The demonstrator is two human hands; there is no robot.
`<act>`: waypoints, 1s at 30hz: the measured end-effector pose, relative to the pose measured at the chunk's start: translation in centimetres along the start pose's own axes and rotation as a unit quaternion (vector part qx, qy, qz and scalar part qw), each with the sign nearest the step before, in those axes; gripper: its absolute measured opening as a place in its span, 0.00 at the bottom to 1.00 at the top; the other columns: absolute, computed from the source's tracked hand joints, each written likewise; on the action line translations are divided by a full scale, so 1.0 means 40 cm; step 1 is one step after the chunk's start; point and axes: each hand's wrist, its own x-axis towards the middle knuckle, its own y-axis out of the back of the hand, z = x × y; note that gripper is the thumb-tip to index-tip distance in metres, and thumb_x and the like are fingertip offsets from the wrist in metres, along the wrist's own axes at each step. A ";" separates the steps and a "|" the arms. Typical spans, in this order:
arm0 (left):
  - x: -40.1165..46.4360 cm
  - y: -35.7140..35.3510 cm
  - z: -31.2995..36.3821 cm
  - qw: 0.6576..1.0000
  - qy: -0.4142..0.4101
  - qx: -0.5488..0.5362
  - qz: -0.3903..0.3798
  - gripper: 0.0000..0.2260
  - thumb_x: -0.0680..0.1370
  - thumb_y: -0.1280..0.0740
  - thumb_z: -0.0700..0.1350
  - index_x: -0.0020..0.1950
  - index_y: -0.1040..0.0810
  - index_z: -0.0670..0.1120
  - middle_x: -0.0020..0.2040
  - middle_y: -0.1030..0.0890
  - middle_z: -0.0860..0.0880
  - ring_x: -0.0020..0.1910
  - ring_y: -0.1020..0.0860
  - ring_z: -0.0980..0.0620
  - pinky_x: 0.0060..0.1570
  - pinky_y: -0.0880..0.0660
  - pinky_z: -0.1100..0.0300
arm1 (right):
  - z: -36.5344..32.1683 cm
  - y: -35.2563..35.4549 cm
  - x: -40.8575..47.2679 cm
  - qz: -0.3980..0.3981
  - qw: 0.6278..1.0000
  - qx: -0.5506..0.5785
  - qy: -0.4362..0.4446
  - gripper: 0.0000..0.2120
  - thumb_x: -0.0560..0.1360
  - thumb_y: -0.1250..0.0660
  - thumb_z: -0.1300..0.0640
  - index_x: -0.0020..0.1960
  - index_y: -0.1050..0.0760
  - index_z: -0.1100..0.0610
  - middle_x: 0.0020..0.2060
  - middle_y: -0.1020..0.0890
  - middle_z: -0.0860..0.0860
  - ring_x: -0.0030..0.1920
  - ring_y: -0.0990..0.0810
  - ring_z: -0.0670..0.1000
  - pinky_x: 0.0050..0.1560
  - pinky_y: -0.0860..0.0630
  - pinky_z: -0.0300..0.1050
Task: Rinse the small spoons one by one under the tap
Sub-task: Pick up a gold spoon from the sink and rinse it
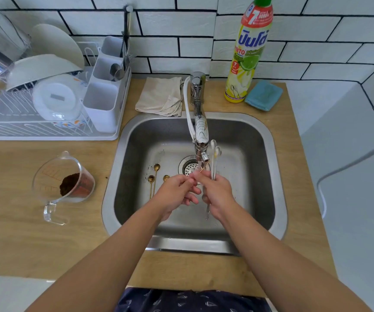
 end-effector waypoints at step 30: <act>-0.013 0.020 -0.041 0.917 -0.203 0.267 0.217 0.09 0.78 0.28 0.45 0.57 0.14 0.46 0.42 0.13 0.51 0.39 0.16 0.60 0.47 0.19 0.62 | -0.043 -0.010 0.020 0.044 0.996 0.082 -0.002 0.06 0.80 0.28 0.57 0.50 0.16 0.61 0.37 0.17 0.52 0.21 0.41 0.41 0.20 0.43 0.36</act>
